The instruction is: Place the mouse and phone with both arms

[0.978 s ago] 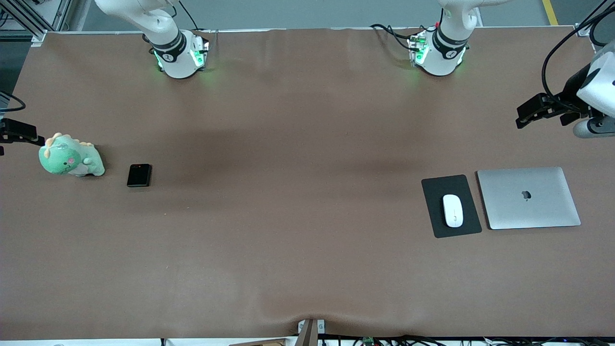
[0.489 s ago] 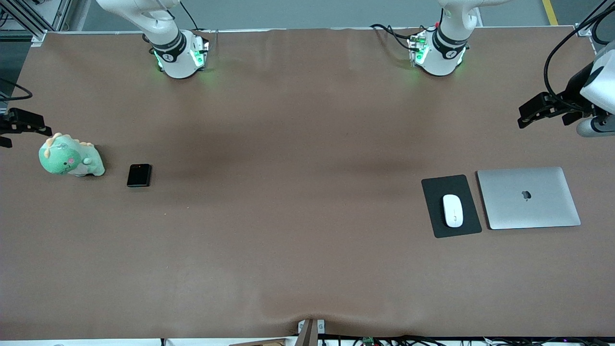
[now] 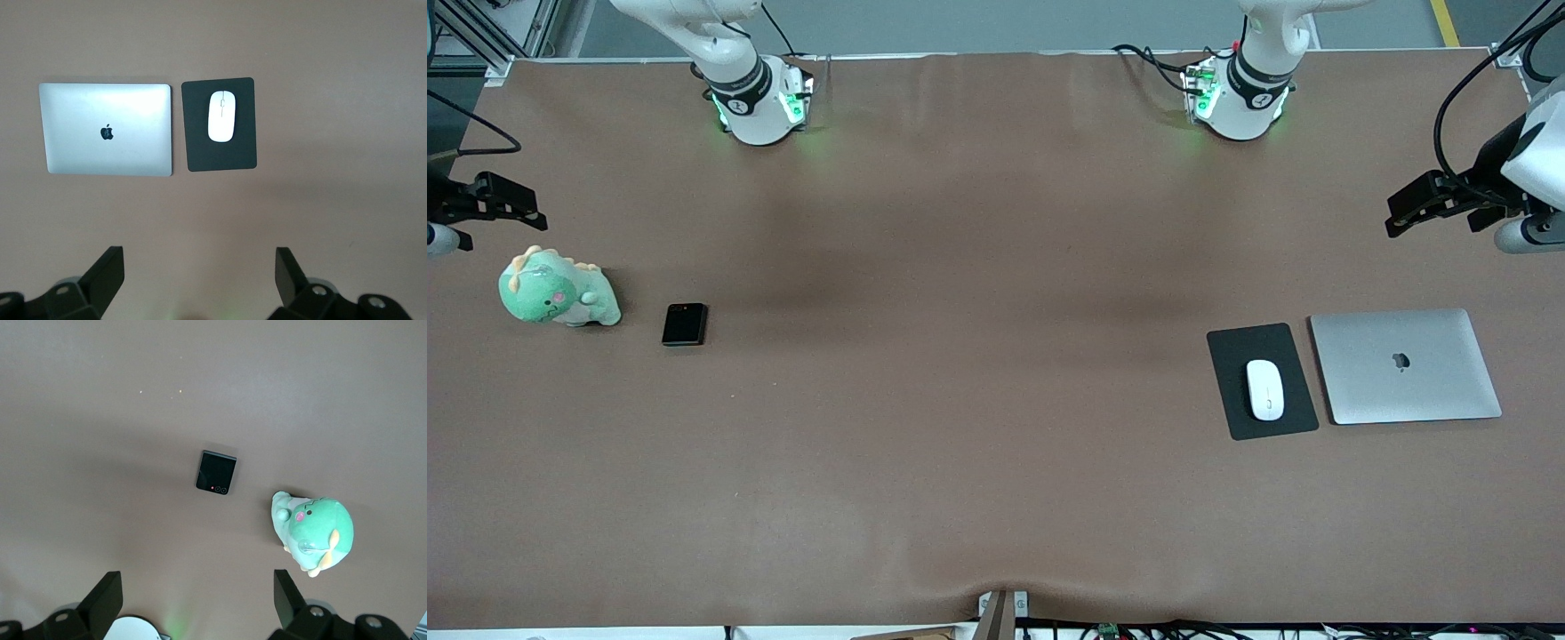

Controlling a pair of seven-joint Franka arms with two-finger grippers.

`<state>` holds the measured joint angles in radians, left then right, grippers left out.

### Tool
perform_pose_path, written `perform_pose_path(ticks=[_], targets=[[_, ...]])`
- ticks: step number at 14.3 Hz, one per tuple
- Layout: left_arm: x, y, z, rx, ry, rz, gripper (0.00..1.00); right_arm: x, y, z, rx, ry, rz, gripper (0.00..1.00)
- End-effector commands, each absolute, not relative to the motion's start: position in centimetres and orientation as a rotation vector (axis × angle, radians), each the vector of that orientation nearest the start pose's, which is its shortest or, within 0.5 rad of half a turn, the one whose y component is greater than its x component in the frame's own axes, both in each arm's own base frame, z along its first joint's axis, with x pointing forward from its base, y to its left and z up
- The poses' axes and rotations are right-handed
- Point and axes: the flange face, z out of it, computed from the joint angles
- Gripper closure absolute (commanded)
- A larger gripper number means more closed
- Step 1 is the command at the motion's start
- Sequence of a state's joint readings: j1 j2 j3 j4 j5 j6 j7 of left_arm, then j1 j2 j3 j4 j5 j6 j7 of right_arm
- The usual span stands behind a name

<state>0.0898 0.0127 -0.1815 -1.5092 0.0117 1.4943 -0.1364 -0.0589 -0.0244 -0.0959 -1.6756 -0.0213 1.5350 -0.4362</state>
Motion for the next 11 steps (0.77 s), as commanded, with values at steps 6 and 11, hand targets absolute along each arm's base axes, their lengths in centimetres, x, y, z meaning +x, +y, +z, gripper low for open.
perform_pose_path(ticks=[6,11], targets=[[54.7,-4.8,65.2,-3.145,-0.060,0.010,0.00,52.6,-9.2,60.8,-3.045,-0.382,0.155,0.00],[54.6,-5.2,65.2,-3.142,-0.039,0.012,0.00,52.6,-8.6,61.0,-3.121,-0.426,0.194,0.00]])
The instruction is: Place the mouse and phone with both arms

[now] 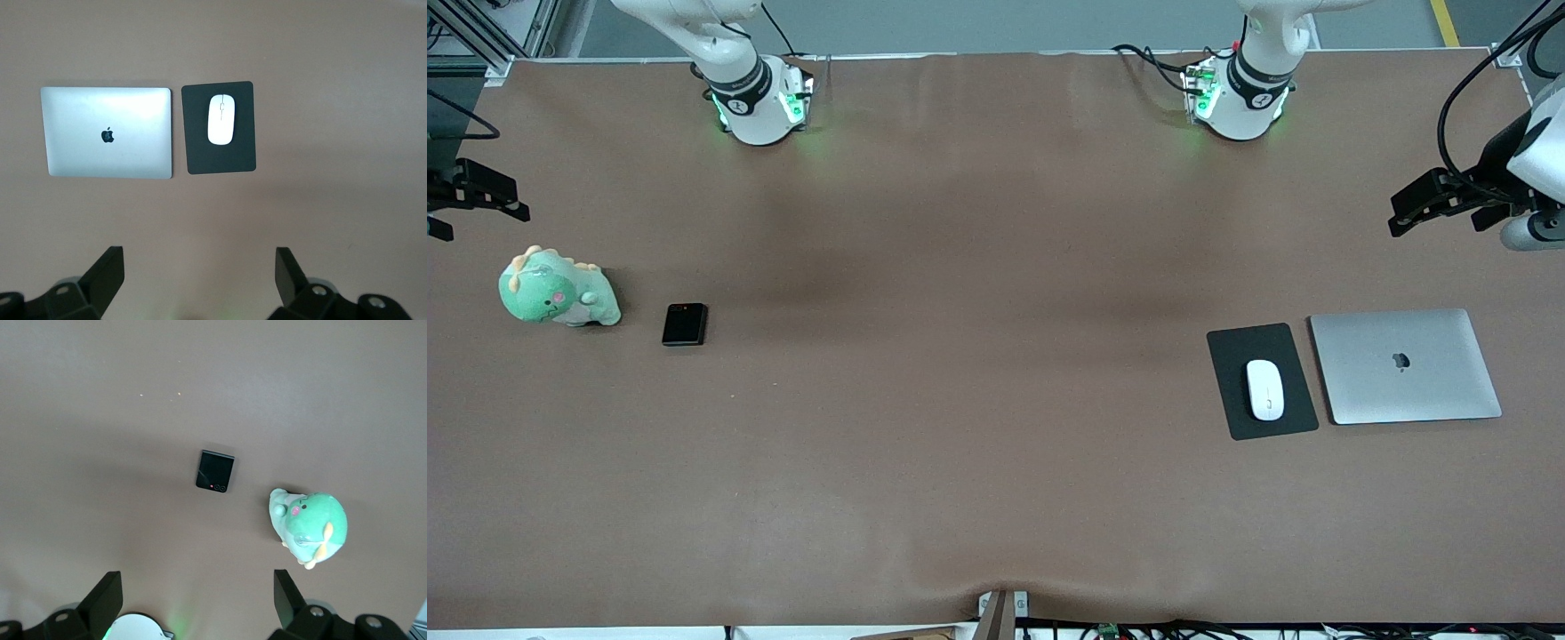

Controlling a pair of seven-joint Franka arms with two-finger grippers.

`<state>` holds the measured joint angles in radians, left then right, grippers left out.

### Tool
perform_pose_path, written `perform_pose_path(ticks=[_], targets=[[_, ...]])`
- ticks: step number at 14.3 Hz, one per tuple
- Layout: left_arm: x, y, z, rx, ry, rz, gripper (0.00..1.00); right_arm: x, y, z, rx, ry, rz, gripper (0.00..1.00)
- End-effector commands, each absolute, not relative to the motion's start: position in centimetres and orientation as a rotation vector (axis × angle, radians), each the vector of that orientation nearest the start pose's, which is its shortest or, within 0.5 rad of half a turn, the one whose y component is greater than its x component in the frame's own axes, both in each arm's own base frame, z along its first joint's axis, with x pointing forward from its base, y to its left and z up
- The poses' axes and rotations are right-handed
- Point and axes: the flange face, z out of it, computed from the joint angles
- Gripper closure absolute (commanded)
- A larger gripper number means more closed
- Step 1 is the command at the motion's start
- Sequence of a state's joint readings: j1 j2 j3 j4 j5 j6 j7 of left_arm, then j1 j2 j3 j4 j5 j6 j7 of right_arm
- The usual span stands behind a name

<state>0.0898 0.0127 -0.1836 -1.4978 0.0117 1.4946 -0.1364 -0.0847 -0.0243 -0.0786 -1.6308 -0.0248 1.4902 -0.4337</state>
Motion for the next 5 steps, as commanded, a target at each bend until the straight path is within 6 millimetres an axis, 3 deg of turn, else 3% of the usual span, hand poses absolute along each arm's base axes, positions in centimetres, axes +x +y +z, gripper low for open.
perform_pose_path(ticks=[1,5], targets=[[54.59,-5.41,65.17,-3.142,-0.034,0.014,0.00,52.57,-8.55,61.08,-3.116,-0.430,0.191,0.00],[54.46,-5.42,65.31,-3.141,-0.034,0.014,0.00,52.31,-8.10,60.95,-3.102,-0.428,0.217,0.00]])
